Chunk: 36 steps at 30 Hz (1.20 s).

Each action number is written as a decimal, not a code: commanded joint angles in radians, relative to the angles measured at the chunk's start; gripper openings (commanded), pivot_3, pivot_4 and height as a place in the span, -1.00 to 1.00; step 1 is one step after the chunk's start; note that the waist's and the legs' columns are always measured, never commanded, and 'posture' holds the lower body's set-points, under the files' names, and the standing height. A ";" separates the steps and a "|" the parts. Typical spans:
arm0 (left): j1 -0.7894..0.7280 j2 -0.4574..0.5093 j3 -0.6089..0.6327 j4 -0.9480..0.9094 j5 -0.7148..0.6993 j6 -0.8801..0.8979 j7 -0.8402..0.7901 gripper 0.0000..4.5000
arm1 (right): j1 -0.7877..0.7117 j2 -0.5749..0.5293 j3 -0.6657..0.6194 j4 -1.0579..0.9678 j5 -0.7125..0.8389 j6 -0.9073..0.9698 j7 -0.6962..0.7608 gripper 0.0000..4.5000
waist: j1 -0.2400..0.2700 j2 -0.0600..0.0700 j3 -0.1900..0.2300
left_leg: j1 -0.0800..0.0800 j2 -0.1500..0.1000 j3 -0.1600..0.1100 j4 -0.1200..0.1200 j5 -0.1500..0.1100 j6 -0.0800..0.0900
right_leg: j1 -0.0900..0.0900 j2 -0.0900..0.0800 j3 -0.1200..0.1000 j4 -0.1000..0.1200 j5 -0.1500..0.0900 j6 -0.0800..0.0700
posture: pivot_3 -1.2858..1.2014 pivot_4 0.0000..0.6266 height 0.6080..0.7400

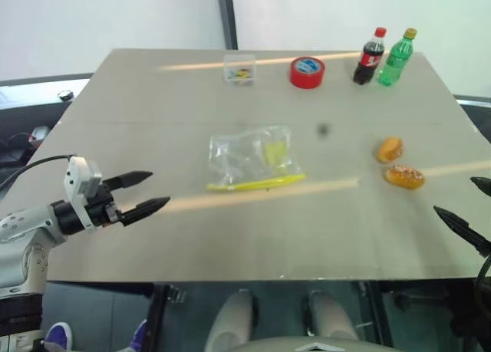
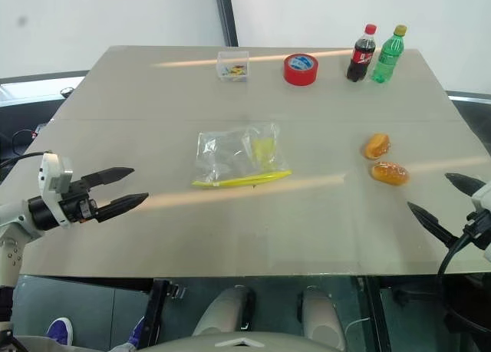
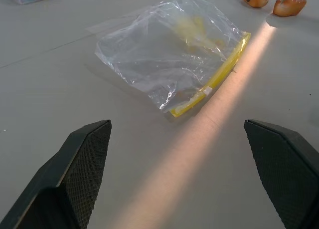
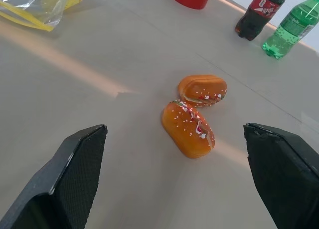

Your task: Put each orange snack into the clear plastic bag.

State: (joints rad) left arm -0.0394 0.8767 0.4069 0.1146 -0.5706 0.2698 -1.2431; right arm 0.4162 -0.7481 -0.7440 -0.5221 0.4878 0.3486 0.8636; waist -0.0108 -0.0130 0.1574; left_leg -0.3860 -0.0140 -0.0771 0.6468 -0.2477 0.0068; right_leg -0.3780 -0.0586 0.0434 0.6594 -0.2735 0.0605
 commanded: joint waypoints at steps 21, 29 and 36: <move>-0.304 -0.001 -0.093 0.048 -0.104 0.574 0.251 1.00 | -0.200 -0.012 0.264 -0.134 0.004 0.066 -0.113 0.99 | -0.002 -0.001 0.004 | -0.001 -0.001 -0.001 0.001 0.000 0.000 | 0.000 0.005 -0.002 0.001 0.000 0.001 | 0.03 -0.52 1.00; -0.598 -0.116 -0.255 0.474 -0.014 0.677 0.217 1.00 | -0.347 0.005 0.527 -0.186 -0.007 0.069 -0.107 0.99 | -0.003 -0.004 0.007 | -0.002 -0.003 -0.004 0.002 0.000 0.000 | -0.001 0.007 -0.004 0.003 0.000 0.001 | 0.03 -0.52 1.00; -0.814 -0.215 -0.348 0.799 0.077 0.702 0.072 1.00 | -0.345 0.015 0.564 -0.208 -0.031 0.060 -0.132 0.99 | 0.001 -0.005 0.007 | -0.009 -0.011 -0.010 0.005 0.000 0.000 | -0.003 0.004 -0.010 0.003 0.000 0.001 | 0.03 -0.52 1.00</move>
State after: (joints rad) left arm -0.8435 0.6791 0.0894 0.8595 -0.5214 0.9558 -1.1326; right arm 0.0685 -0.7367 -0.1696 -0.6907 0.4634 0.4244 0.7467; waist -0.0097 -0.0175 0.1645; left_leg -0.3953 -0.0250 -0.0879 0.6524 -0.2474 0.0070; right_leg -0.3813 -0.0546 0.0328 0.6622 -0.2731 0.0618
